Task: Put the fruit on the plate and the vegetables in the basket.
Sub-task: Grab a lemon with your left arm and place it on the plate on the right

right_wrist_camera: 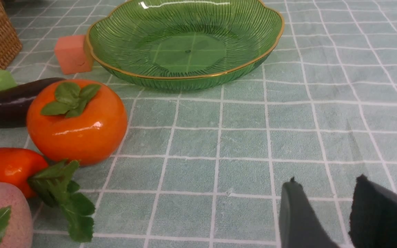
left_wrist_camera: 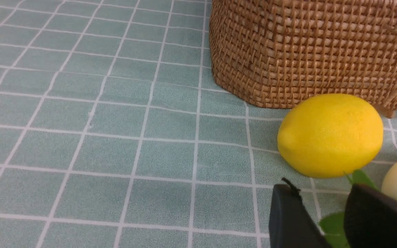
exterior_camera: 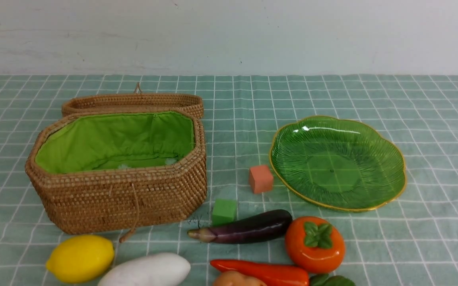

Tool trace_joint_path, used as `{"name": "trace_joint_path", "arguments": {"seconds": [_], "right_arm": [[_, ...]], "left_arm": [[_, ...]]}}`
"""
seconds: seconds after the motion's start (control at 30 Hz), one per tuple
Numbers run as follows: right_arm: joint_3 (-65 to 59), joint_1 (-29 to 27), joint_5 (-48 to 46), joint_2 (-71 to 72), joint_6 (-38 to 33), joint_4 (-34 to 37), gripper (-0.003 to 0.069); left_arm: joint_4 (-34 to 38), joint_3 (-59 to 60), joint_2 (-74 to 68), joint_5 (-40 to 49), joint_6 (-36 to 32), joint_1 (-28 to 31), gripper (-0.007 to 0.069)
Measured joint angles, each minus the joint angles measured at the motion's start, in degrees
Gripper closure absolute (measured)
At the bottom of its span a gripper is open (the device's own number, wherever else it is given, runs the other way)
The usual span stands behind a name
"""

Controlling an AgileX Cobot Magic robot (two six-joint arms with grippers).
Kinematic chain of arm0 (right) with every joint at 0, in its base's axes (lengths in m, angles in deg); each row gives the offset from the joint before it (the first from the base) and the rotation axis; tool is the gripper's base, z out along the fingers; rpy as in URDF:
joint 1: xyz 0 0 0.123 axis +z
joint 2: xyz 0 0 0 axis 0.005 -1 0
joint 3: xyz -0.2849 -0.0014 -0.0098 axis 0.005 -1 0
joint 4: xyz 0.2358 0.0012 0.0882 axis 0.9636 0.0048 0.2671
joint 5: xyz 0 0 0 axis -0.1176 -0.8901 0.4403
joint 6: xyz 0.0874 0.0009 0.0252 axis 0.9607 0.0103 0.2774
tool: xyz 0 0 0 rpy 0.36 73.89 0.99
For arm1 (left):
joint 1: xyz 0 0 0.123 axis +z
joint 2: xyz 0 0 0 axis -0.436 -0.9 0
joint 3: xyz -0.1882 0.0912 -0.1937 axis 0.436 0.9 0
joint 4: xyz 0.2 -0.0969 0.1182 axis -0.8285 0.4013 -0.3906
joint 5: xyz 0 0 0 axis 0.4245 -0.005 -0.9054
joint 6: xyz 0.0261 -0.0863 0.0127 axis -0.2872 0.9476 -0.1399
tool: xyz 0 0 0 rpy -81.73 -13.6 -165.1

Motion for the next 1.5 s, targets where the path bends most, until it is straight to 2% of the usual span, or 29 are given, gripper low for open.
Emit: {"name": "trace_joint_path", "arguments": {"seconds": [0.67, 1.07, 1.27, 1.37, 1.5], "right_arm": [[0.00, 0.00, 0.00, 0.00, 0.00, 0.00, 0.0418], [0.00, 0.00, 0.00, 0.00, 0.00, 0.00, 0.0418], [0.00, 0.00, 0.00, 0.00, 0.00, 0.00, 0.0418], [0.00, 0.00, 0.00, 0.00, 0.00, 0.00, 0.0418], [0.00, 0.00, 0.00, 0.00, 0.00, 0.00, 0.0418]], "left_arm": [[0.00, 0.00, 0.00, -2.61, 0.00, 0.00, 0.0386], [1.50, 0.00, 0.00, -15.29, 0.74, 0.00, 0.0386], [11.12, 0.00, 0.00, -26.15, 10.07, 0.00, 0.0386], [11.40, -0.23, 0.00, -32.78, 11.02, 0.00, 0.0386], [9.24, -4.65, 0.00, -33.94, 11.24, 0.00, 0.0386]]}}
